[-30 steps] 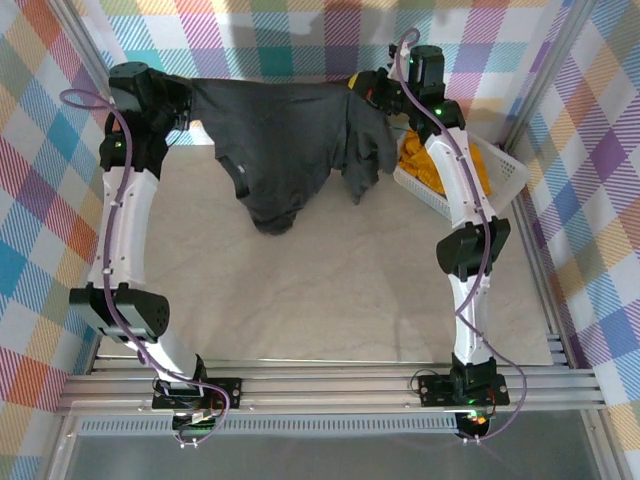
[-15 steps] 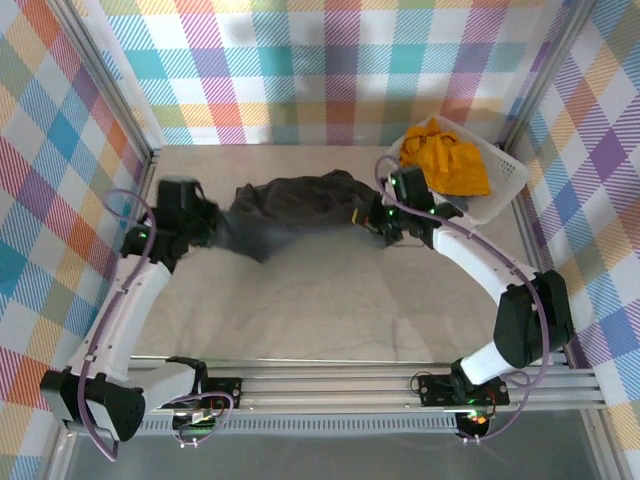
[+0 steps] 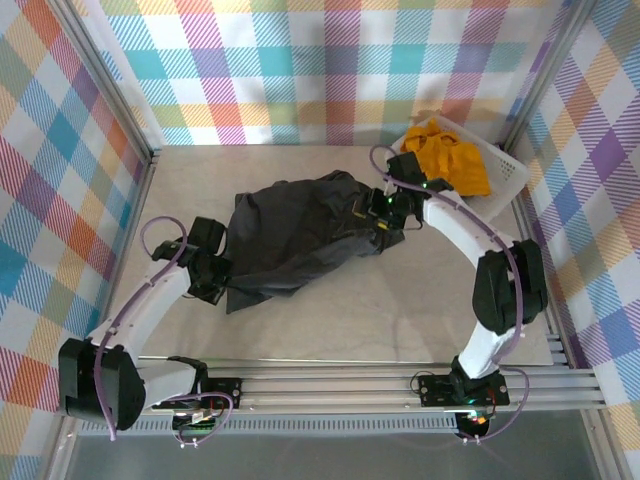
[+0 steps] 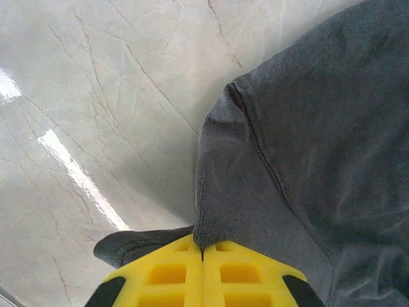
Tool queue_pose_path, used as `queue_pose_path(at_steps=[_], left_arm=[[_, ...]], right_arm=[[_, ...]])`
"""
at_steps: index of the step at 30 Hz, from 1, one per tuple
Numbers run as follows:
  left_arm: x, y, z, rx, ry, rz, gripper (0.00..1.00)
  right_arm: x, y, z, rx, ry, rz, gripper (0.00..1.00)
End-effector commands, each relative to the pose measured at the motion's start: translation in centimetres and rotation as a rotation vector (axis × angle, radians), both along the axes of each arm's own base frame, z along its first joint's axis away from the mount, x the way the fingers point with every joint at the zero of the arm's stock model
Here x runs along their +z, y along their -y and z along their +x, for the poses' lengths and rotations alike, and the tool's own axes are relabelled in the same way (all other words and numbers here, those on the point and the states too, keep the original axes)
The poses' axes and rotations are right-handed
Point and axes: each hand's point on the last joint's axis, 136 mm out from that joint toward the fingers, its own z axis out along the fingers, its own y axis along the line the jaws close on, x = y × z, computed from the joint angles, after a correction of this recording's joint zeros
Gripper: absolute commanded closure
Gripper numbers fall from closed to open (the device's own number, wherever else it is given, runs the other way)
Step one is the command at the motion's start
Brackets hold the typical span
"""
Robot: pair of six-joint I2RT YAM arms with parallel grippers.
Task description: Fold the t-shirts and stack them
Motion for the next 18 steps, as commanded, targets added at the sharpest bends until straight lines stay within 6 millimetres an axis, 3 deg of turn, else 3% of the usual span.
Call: queue_pose_path(at_steps=[1,9,18], left_arm=[[0.3,-0.8,-0.9,-0.064,-0.044,0.065,1.00],[1.3,-0.8,-0.9,-0.097,0.007,0.067,0.98],[0.6,0.2,-1.1,-0.101,-0.002,0.002,0.98]], right_arm=[[-3.9,2.8,3.1,-0.036,-0.055,-0.126,0.38],[-6.4,5.1,11.9,-0.099,0.006,-0.243,0.50],[-7.1,12.1,18.7,-0.278,0.036,-0.284,0.52]])
